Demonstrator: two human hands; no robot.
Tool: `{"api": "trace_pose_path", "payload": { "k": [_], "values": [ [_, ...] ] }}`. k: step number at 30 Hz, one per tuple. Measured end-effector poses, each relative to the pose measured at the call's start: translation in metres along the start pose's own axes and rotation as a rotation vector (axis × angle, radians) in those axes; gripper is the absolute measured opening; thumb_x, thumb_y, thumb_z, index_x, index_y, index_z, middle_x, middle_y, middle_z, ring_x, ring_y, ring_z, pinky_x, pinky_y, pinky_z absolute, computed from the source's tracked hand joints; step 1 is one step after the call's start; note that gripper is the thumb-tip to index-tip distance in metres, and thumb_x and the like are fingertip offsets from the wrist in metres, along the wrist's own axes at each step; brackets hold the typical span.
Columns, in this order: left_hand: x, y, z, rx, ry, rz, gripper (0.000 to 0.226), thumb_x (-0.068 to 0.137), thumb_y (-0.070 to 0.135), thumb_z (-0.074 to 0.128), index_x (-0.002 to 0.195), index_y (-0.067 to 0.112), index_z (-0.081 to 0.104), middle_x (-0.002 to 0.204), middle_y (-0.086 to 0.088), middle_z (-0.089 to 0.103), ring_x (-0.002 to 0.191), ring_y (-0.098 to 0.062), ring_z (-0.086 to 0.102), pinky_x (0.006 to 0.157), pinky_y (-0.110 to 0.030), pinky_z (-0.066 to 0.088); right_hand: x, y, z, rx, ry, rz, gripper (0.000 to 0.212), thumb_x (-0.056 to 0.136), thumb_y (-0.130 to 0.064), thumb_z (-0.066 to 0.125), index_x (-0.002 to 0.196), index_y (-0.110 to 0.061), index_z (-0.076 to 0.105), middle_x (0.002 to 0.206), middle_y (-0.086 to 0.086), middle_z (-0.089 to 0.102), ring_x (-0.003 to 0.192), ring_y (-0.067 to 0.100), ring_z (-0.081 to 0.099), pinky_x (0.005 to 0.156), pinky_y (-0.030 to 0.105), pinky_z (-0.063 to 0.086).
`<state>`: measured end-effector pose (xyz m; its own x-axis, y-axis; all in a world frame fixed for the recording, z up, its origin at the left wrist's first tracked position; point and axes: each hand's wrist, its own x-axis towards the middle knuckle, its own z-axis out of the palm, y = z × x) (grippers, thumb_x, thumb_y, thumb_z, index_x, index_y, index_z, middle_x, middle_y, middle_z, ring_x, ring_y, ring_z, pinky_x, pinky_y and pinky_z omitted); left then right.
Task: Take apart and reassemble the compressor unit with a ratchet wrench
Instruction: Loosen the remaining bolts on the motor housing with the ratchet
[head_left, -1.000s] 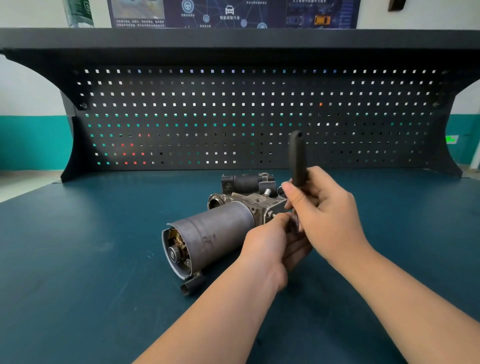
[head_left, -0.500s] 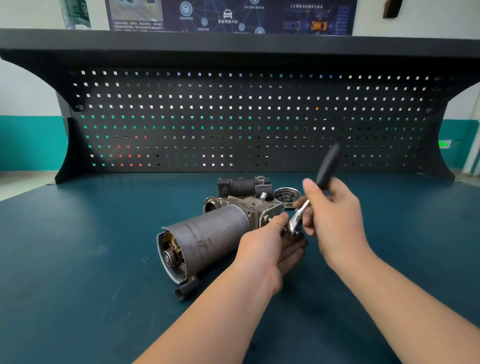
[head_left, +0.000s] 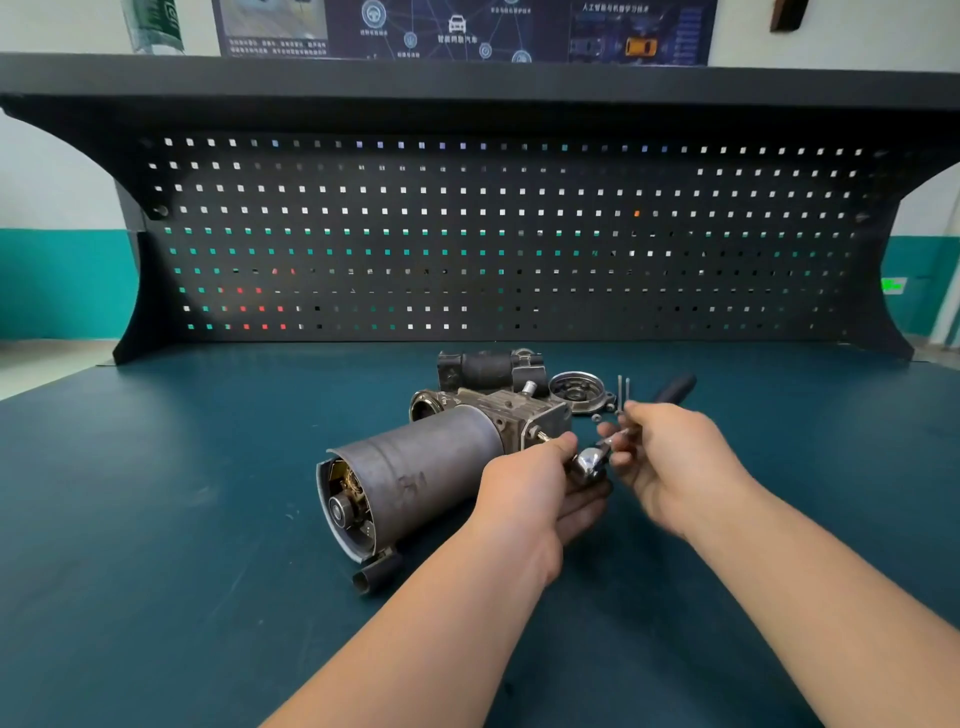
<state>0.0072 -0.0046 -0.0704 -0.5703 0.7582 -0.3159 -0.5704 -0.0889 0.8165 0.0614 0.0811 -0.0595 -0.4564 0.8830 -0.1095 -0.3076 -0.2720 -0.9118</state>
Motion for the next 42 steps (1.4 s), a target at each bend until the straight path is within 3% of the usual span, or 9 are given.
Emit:
{"api": "trace_pose_path", "payload": {
  "k": [3, 8, 12, 15, 20, 26, 33, 37, 42],
  "values": [
    [0.003, -0.002, 0.0, 0.014, 0.025, -0.003, 0.02, 0.092, 0.018, 0.058, 0.104, 0.002, 0.06, 0.092, -0.017, 0.068, 0.063, -0.022, 0.065, 0.045, -0.023, 0.054, -0.001, 0.002, 0.0, -0.013, -0.01, 0.051, 0.023, 0.1, -0.007, 0.037, 0.078, -0.009, 0.043, 0.066, 0.011, 0.053, 0.024, 0.002, 0.04, 0.028, 0.011, 0.029],
    [-0.002, -0.003, 0.001, -0.004, -0.004, 0.017, 0.018, 0.088, 0.021, 0.063, 0.082, 0.005, 0.067, 0.072, -0.011, 0.071, 0.058, -0.019, 0.068, 0.047, -0.023, 0.055, -0.015, -0.004, 0.002, -0.462, -0.064, -0.592, 0.019, 0.095, -0.021, 0.051, 0.079, -0.011, 0.052, 0.056, 0.0, 0.061, 0.032, 0.01, 0.047, 0.035, 0.02, 0.036],
    [-0.004, 0.0, 0.001, -0.02, -0.064, 0.021, 0.044, 0.091, 0.015, 0.054, 0.047, 0.014, 0.06, 0.047, 0.0, 0.051, 0.042, -0.012, 0.054, 0.042, -0.019, 0.05, -0.033, 0.0, 0.007, -0.638, -0.254, -0.873, 0.011, 0.085, -0.032, 0.065, 0.078, -0.026, 0.058, 0.058, -0.007, 0.063, 0.039, 0.006, 0.053, 0.045, 0.02, 0.043],
    [-0.008, 0.003, 0.001, -0.031, -0.054, -0.005, 0.034, 0.093, 0.017, 0.041, 0.063, 0.017, 0.056, 0.055, 0.0, 0.04, 0.052, -0.012, 0.044, 0.045, -0.016, 0.046, -0.036, 0.005, 0.01, -0.693, -0.316, -0.917, 0.012, 0.081, -0.034, 0.07, 0.078, -0.029, 0.059, 0.049, -0.012, 0.058, 0.04, 0.006, 0.052, 0.046, 0.016, 0.041],
    [-0.003, 0.0, 0.001, -0.008, -0.067, 0.032, 0.061, 0.09, 0.004, 0.038, 0.03, 0.013, 0.045, 0.033, 0.002, 0.036, 0.026, -0.009, 0.037, 0.037, -0.015, 0.044, -0.034, 0.003, 0.01, -0.507, -0.268, -0.789, 0.019, 0.083, -0.032, 0.069, 0.077, -0.017, 0.06, 0.054, 0.005, 0.062, 0.033, 0.013, 0.051, 0.038, 0.023, 0.044],
    [-0.002, -0.002, 0.001, -0.112, -0.023, 0.016, 0.018, 0.092, 0.015, 0.055, 0.089, 0.004, 0.069, 0.054, -0.006, 0.063, 0.049, -0.014, 0.064, 0.06, -0.029, 0.06, -0.033, -0.003, 0.009, -0.357, -0.261, -0.694, 0.025, 0.089, -0.025, 0.064, 0.066, -0.018, 0.057, 0.041, 0.003, 0.05, 0.029, 0.014, 0.042, 0.034, 0.019, 0.035],
    [-0.002, -0.001, 0.001, -0.15, 0.011, 0.001, 0.016, 0.09, 0.018, 0.06, 0.094, 0.005, 0.068, 0.068, -0.009, 0.072, 0.058, -0.017, 0.069, 0.057, -0.027, 0.058, -0.028, -0.006, 0.007, -0.567, -0.171, -0.823, 0.017, 0.083, -0.034, 0.067, 0.071, -0.027, 0.057, 0.051, -0.012, 0.056, 0.05, 0.011, 0.054, 0.054, 0.029, 0.045],
    [-0.006, 0.001, 0.0, -0.17, -0.007, -0.013, 0.014, 0.09, 0.015, 0.06, 0.088, 0.004, 0.067, 0.072, -0.013, 0.073, 0.063, -0.02, 0.069, 0.056, -0.029, 0.058, -0.027, -0.008, 0.005, -0.522, -0.196, -0.794, 0.012, 0.084, -0.03, 0.068, 0.084, -0.027, 0.056, 0.062, -0.011, 0.061, 0.046, 0.012, 0.056, 0.044, 0.021, 0.041],
    [-0.007, 0.003, 0.0, -0.179, -0.035, -0.023, 0.018, 0.092, 0.013, 0.056, 0.103, 0.004, 0.066, 0.077, -0.014, 0.072, 0.06, -0.02, 0.069, 0.055, -0.027, 0.058, -0.021, -0.009, 0.004, -0.544, -0.176, -0.76, 0.012, 0.087, -0.029, 0.065, 0.082, -0.021, 0.058, 0.047, -0.006, 0.056, 0.038, 0.007, 0.05, 0.039, 0.018, 0.038]
  ]
}}
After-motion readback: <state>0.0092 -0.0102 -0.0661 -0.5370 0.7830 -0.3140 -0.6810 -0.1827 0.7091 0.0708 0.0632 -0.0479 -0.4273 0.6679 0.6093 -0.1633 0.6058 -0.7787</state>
